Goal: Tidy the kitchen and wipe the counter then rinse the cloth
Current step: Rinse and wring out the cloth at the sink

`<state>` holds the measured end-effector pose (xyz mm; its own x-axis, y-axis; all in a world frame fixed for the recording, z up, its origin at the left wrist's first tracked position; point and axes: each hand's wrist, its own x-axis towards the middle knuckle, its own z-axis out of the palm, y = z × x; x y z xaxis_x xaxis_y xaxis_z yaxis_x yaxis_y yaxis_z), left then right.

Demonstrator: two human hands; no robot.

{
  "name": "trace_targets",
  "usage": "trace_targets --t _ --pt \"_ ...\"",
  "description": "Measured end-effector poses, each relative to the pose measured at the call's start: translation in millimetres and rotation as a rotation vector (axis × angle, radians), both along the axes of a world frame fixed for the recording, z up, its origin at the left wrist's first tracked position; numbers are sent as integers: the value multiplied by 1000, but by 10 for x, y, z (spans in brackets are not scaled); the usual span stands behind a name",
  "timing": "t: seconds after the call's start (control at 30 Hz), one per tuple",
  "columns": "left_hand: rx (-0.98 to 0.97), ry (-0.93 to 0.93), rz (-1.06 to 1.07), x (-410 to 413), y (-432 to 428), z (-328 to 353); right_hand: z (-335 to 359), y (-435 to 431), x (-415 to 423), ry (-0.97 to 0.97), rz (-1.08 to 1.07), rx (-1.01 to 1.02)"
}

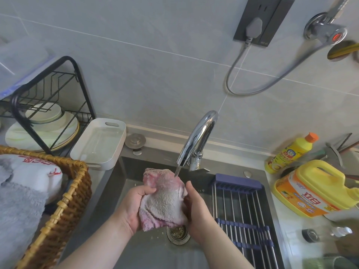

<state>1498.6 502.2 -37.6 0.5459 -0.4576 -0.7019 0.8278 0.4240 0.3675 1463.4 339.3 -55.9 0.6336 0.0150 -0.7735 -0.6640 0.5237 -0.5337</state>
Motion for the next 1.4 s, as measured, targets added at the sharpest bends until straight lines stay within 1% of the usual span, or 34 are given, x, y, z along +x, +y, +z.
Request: trace_targets --t 0.03,0.07,0.1,0.2,0.3,0.37,0.47,0.53,0.63,0.7,0.77,0.93,1.0,1.07,1.2,1.33,1.4 --pt "12 8 2 3 6 -1 26 5 3 24 -17 139" --pt "23 5 9 13 8 12 60 4 0 5 -10 233" --pt "43 -5 18 33 21 29 98 5 0 -27 -7 267" --pt "126 -85 12 129 89 117 67 -39 10 -133 -31 224" --pt "197 -142 -19 206 155 117 90 -69 25 -220 -37 129" --pt "223 -164 -19 205 168 86 82 -92 30 -303 -31 133" --pt "222 -190 20 172 169 54 117 -105 18 -454 38 94" --pt "175 -163 63 164 174 30 165 -123 -7 -485 61 31" --pt "132 -118 98 154 169 45 167 -170 -14 -461 29 17" --pt "130 -134 124 138 167 71 143 -190 -3 -407 -8 14" --pt "106 -157 141 136 178 63 141 -196 -1 -398 -36 48" --pt "77 -212 144 99 198 39 216 -200 -41 -419 23 100" --pt "80 -216 112 75 180 47 266 -166 -49 -392 20 77" --pt "87 -216 101 60 149 53 275 -163 -60 -365 -32 74" --pt "63 -215 123 55 155 30 262 -241 -107 -376 -75 176" --pt "42 -237 75 63 168 13 252 -266 -100 -354 -112 194" --pt "-11 -222 77 51 154 28 246 -262 -95 -351 -120 197"
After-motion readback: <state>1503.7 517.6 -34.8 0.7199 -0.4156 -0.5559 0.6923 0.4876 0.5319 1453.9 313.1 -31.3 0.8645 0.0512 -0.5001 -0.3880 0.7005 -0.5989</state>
